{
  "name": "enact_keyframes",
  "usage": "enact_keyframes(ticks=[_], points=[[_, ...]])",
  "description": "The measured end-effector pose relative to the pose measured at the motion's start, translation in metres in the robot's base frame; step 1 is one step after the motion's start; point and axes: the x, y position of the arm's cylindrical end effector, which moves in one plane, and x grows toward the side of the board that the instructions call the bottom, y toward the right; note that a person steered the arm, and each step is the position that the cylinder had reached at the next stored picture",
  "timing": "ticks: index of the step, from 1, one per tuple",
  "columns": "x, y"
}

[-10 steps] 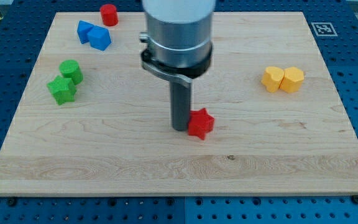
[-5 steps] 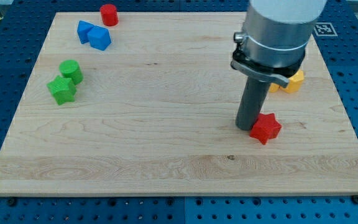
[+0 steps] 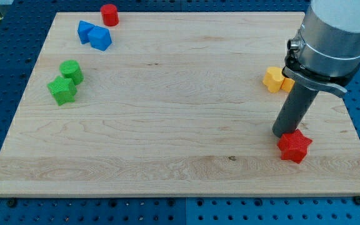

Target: Slide the red star to the bottom right of the board

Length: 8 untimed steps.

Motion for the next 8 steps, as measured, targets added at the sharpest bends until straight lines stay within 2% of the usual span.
enact_keyframes(ticks=[2, 3, 4, 6, 8], points=[[0.032, -0.046], [0.033, -0.043], [0.033, -0.032], [0.032, 0.032], [0.033, 0.046]])
